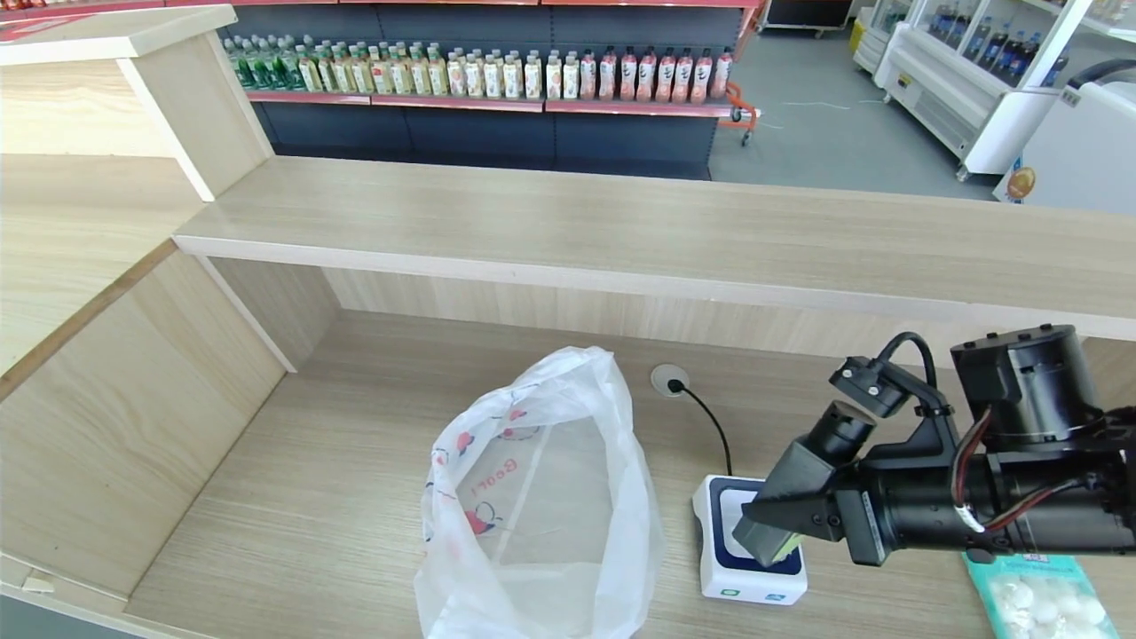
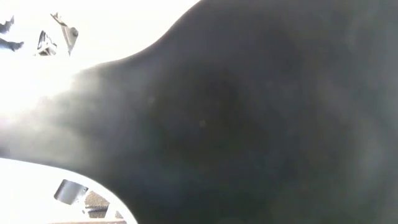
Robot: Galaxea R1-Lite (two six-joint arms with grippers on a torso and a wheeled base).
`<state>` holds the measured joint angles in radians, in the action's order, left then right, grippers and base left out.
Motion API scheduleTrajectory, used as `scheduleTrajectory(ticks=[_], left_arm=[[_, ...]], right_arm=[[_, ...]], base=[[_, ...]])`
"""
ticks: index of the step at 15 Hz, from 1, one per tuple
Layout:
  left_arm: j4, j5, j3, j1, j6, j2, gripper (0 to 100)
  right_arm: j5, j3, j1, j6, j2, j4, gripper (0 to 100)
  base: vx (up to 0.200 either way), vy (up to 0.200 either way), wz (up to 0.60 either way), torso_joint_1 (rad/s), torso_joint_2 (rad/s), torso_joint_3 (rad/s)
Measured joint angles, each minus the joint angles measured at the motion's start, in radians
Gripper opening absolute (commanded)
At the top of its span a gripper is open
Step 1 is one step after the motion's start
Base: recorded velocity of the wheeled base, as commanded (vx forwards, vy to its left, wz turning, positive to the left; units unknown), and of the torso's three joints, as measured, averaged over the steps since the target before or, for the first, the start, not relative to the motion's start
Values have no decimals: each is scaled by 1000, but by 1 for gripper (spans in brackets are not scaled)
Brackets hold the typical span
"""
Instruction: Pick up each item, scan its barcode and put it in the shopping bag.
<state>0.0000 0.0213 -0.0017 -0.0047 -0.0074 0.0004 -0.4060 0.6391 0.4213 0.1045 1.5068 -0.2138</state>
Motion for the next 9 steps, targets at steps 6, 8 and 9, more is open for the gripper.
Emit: scheduleTrajectory(ticks=[6,8,9], left_arm=[[0,0,0,-1,0,0,100],[0,0,0,0,0,0,100],[0,0,0,0,0,0,100]], right_arm=[[-3,14,-48,160,135,-1,0],[-3,21,-53,191,167,-6,0],[-3,36,-53,237,183,-8,0]], base=[[0,0,0,0,0,0],[0,0,0,0,0,0],[0,0,0,0,0,0]])
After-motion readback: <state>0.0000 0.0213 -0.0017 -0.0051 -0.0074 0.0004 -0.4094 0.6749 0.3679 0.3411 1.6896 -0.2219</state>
